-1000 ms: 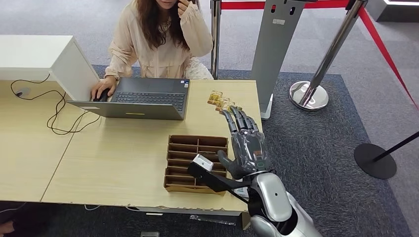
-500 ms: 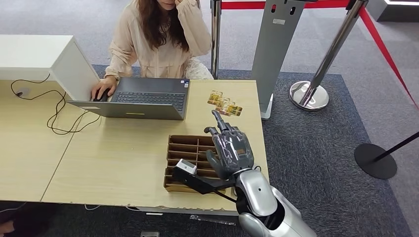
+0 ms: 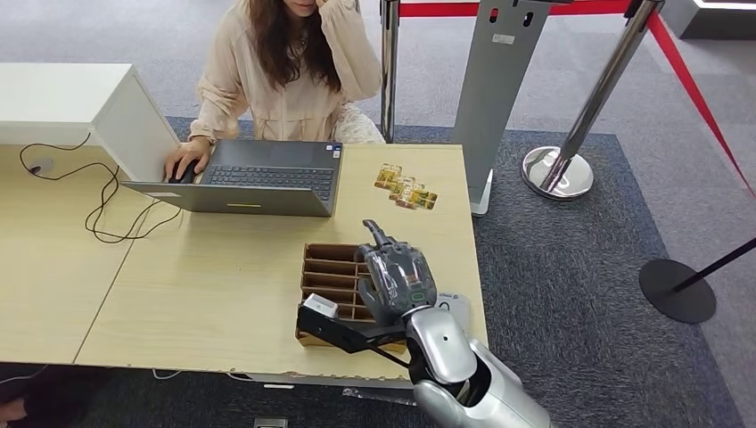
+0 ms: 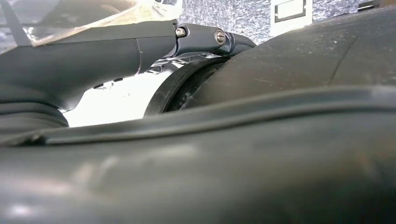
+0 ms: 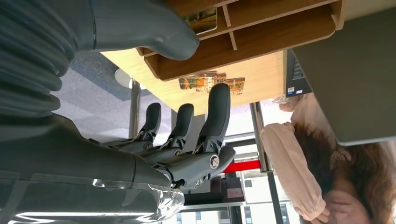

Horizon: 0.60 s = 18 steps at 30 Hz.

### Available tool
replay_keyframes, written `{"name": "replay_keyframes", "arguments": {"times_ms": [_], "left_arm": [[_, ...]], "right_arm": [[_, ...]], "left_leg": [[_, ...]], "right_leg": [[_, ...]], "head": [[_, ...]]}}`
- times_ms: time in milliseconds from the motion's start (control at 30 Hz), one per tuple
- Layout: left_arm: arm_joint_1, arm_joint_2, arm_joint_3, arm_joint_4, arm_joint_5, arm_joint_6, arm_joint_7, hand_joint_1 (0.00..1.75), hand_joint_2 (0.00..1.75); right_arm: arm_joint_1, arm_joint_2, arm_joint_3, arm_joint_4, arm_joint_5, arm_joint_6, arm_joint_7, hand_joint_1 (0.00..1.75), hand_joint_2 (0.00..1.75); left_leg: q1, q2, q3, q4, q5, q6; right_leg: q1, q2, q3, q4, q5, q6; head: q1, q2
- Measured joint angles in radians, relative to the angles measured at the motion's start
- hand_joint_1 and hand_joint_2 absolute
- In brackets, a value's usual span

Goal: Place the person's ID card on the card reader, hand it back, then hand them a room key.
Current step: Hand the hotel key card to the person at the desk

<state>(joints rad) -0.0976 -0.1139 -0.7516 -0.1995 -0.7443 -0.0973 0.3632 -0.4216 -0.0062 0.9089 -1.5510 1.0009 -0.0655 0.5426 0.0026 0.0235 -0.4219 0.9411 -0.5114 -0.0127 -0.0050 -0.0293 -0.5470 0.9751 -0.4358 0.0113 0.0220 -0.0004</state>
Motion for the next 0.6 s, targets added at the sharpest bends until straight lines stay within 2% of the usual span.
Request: {"name": "replay_keyframes", "arguments": {"times_ms": [200,367,467,533,600], "left_arm": [[0.000,-0.002,0.000,0.000,-0.005,0.002,0.013,0.00,0.00],[0.000,-0.002,0.000,0.000,-0.009,0.001,0.018,0.00,0.00],[0.000,-0.001,0.000,0.000,-0.011,0.000,0.023,0.00,0.00],[0.000,0.000,0.000,0.000,-0.012,-0.001,0.025,0.00,0.00],[0.000,0.001,0.000,0.000,-0.012,-0.002,0.026,0.00,0.00]], "right_arm": [[-0.009,0.016,0.007,0.047,-0.016,-0.030,-0.009,1.28,1.75],[-0.026,0.026,0.009,0.079,-0.022,-0.055,-0.009,1.35,1.75],[-0.035,0.030,0.006,0.096,-0.020,-0.068,-0.003,1.27,1.75],[-0.039,0.032,0.002,0.106,-0.016,-0.074,0.000,1.12,1.75],[-0.042,0.034,-0.002,0.114,-0.012,-0.077,0.000,0.85,1.75]], "left_leg": [[0.000,0.000,0.000,0.000,0.000,0.000],[0.000,0.000,0.000,0.000,0.000,0.000],[0.000,0.000,0.000,0.000,0.000,0.000],[0.000,0.000,0.000,0.000,0.000,0.000],[0.000,0.000,0.000,0.000,0.000,0.000]], "right_leg": [[0.000,0.000,0.000,0.000,0.000,0.000],[0.000,0.000,0.000,0.000,0.000,0.000],[0.000,0.000,0.000,0.000,0.000,0.000],[0.000,0.000,0.000,0.000,0.000,0.000],[0.000,0.000,0.000,0.000,0.000,0.000]], "head": [[0.000,0.000],[0.000,0.000],[0.000,0.000],[0.000,0.000],[0.000,0.000]]}}
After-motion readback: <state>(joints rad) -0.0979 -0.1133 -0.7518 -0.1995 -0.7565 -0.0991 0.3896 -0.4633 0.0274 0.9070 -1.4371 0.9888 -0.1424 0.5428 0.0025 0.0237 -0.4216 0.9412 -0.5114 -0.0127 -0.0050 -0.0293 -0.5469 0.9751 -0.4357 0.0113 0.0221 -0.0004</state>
